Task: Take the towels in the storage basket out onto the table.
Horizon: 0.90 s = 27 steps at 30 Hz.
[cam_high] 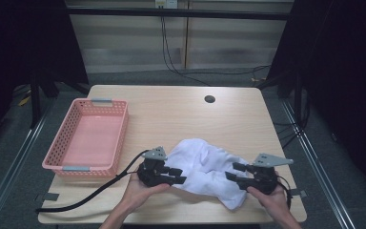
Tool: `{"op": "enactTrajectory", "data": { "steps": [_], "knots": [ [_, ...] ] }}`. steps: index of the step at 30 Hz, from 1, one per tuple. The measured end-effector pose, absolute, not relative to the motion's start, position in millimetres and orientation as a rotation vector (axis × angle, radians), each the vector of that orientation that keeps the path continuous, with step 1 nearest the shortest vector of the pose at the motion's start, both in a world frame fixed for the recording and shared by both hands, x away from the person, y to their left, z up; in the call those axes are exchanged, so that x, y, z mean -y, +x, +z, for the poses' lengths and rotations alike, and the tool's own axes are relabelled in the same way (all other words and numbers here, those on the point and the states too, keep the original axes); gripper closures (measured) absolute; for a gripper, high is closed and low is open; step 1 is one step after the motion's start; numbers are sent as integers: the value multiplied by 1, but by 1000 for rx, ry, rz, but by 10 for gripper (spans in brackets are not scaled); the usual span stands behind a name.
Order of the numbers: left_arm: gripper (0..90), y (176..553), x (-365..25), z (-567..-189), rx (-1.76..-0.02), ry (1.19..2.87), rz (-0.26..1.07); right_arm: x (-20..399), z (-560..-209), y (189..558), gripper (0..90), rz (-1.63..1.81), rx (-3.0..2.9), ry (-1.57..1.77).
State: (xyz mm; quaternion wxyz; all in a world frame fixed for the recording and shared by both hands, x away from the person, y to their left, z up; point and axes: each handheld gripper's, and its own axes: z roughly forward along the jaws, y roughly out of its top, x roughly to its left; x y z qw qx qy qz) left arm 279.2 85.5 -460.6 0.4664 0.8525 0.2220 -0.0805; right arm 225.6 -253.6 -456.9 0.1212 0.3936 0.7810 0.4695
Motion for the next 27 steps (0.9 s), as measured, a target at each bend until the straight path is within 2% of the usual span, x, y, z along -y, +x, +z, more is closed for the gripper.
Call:
{"op": "enactTrajectory", "data": {
  "steps": [1,2,5,7,8,10,14,17,19,20,22,24,25,27],
  "knots": [
    [512,279,-85,-463,-544,2092,-211,237,-461,228,483,1370,-2348,1110],
    [481,279,-83,-466,-545,2101,-217,231,-462,229,475,1361,-2371,1093],
    [516,281,-74,-475,-524,2149,-216,219,-464,232,466,1370,-2402,1068],
    [723,283,-72,-478,-515,2150,-165,213,-461,236,463,1381,-2409,1048],
    [878,286,-72,-478,-511,2142,-200,208,-458,238,476,1411,-2416,1037],
    [900,290,-74,-474,-527,2113,-162,206,-458,240,486,1420,-2423,1026],
    [900,297,-76,-465,-555,2073,-161,194,-456,243,509,1434,-2460,988],
    [896,298,-81,-467,-580,2059,-174,177,-453,244,494,1415,-2506,901],
    [807,298,-85,-468,-615,2061,-174,171,-453,246,495,1437,-2522,888],
    [743,297,-88,-468,-621,2073,-167,162,-456,250,550,1383,-2563,867],
    [726,296,-98,-466,-641,2055,-160,160,-459,252,578,1357,-2582,865],
    [668,293,-107,-464,-654,2056,-137,156,-466,256,774,1313,-2611,872],
    [654,291,-112,-464,-659,2054,-131,155,-467,256,822,1284,-2601,873],
    [639,289,-119,-464,-670,2039,-133,159,-464,257,861,1328,-2588,892]
  ]
}}
